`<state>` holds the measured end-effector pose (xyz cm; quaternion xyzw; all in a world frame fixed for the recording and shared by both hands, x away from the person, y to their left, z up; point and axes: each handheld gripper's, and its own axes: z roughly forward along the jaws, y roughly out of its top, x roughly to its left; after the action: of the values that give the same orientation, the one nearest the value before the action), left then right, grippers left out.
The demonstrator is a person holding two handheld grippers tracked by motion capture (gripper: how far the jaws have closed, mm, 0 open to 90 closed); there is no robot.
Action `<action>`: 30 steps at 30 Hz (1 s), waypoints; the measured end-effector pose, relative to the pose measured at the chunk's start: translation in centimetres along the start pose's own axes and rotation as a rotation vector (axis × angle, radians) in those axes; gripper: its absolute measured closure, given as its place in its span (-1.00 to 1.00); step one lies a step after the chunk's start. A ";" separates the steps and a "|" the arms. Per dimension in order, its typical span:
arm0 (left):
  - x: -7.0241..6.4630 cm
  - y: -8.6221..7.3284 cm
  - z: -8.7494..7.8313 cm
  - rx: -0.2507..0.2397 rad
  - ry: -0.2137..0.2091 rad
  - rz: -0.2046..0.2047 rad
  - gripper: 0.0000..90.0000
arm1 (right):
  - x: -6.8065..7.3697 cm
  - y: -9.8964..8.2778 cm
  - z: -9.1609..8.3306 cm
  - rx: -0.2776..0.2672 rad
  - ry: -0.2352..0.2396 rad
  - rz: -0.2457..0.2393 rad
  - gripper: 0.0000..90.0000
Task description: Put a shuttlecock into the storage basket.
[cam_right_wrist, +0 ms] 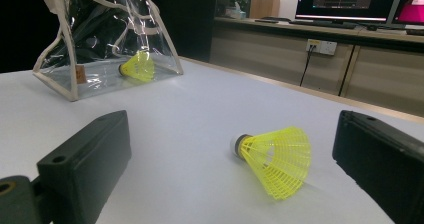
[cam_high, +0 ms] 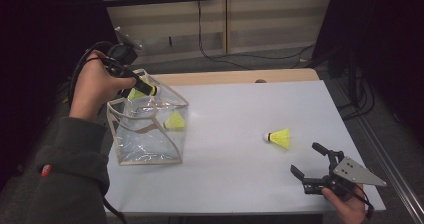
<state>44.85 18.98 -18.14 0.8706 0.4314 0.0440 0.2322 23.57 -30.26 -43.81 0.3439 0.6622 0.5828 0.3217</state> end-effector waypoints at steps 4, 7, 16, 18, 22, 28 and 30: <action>0.1 -0.1 -0.2 -0.004 0.007 -0.001 0.93 | 0.0 0.0 0.0 0.000 -0.001 0.000 -0.96; 0.2 -0.2 -0.4 -0.005 0.004 -0.008 0.93 | 0.0 0.0 0.0 -0.001 -0.002 0.001 -0.96; 0.6 -0.5 -0.8 -0.006 0.011 -0.012 0.93 | 0.0 0.0 0.0 -0.001 -0.001 -0.001 -0.96; 0.7 -0.6 -0.8 -0.006 0.012 -0.018 0.93 | 0.0 0.0 0.0 0.001 -0.003 -0.001 -0.96; 1.0 -0.8 -0.9 -0.003 0.023 -0.020 0.93 | 0.1 0.0 0.0 -0.001 -0.002 0.000 -0.96; 1.4 -1.0 -0.9 -0.002 0.031 -0.028 0.93 | 0.0 0.0 0.0 -0.003 -0.002 -0.002 -0.96; 1.5 -1.1 -0.9 -0.003 0.034 -0.026 0.93 | 0.0 0.0 0.0 -0.002 -0.002 -0.001 -0.96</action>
<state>44.78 21.04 -18.00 0.8637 0.4466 0.0566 0.2266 23.55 -30.21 -43.78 0.3438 0.6615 0.5831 0.3229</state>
